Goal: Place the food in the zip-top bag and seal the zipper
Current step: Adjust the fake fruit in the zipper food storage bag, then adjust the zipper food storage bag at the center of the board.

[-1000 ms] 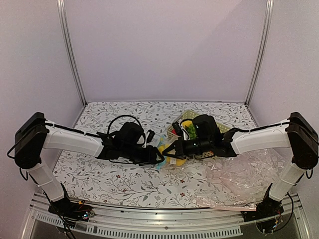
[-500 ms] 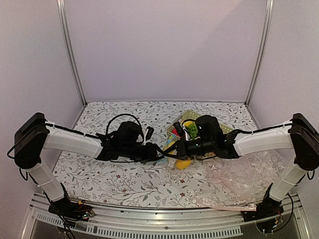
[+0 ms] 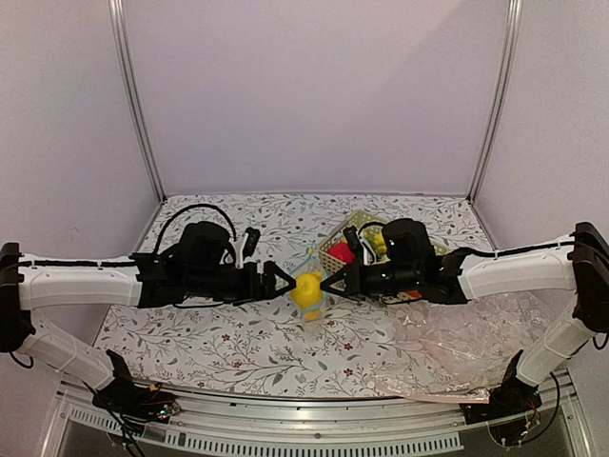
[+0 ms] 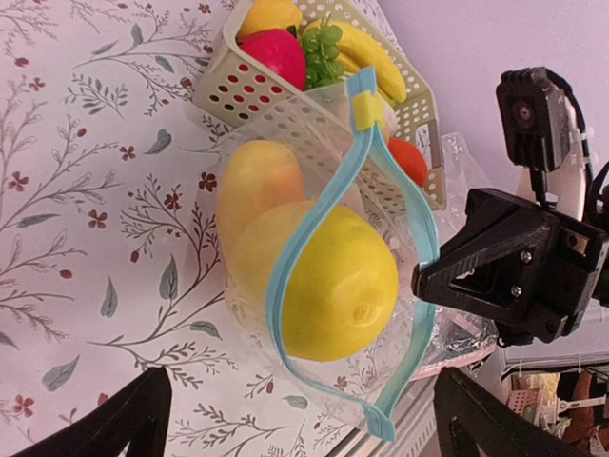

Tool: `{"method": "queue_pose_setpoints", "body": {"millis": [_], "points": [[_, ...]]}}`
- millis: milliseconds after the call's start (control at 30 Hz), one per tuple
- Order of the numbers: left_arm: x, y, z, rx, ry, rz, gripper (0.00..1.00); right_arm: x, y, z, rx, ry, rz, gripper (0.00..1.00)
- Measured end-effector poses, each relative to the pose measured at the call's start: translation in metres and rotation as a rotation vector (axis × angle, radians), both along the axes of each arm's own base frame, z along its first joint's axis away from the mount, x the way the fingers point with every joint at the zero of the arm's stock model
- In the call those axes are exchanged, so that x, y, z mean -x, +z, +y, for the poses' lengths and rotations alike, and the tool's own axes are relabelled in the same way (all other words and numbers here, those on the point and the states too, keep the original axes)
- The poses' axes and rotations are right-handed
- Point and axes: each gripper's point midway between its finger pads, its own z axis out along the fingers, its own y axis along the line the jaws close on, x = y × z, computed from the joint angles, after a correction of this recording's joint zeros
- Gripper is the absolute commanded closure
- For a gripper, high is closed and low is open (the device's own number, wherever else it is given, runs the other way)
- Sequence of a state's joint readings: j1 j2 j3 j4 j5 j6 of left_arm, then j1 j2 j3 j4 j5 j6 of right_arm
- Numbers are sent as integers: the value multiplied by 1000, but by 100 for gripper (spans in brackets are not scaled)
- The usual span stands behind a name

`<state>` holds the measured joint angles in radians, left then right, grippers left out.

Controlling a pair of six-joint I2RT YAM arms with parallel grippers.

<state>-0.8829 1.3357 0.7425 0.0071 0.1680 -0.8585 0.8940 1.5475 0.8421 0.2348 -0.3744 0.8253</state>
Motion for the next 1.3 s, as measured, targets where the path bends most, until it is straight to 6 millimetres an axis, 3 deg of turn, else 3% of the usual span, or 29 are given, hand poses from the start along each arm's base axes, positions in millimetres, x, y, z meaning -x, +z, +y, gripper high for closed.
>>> {"method": "queue_pose_setpoints", "body": {"millis": [100, 267, 400, 600, 900, 1000, 1133, 1233, 1300], "points": [[2, 3, 10, -15, 16, -1, 8, 1, -2, 0, 7, 10, -7, 100], [5, -15, 17, -47, 26, 34, 19, 3, -13, 2, 28, 33, -1, 100], [4, -28, 11, -54, 11, 59, 23, 4, -17, 3, 33, 44, 2, 100], [0, -43, 4, -66, -3, 82, 39, 6, -17, 3, 31, 60, 0, 100], [-13, -51, -5, -47, -1, 94, 55, 9, -16, 4, 28, 78, -5, 100], [-16, -51, -10, -37, -11, 97, 66, 9, -16, 4, 27, 83, -4, 100], [-18, -48, -15, -23, -23, 91, 88, 10, -16, 4, 27, 85, -4, 100], [-19, -47, -16, -16, -22, 90, 98, 10, -16, 4, 27, 84, -4, 100], [-19, -47, -16, -17, -25, 88, 100, 9, -16, 4, 27, 83, -5, 100]]}}
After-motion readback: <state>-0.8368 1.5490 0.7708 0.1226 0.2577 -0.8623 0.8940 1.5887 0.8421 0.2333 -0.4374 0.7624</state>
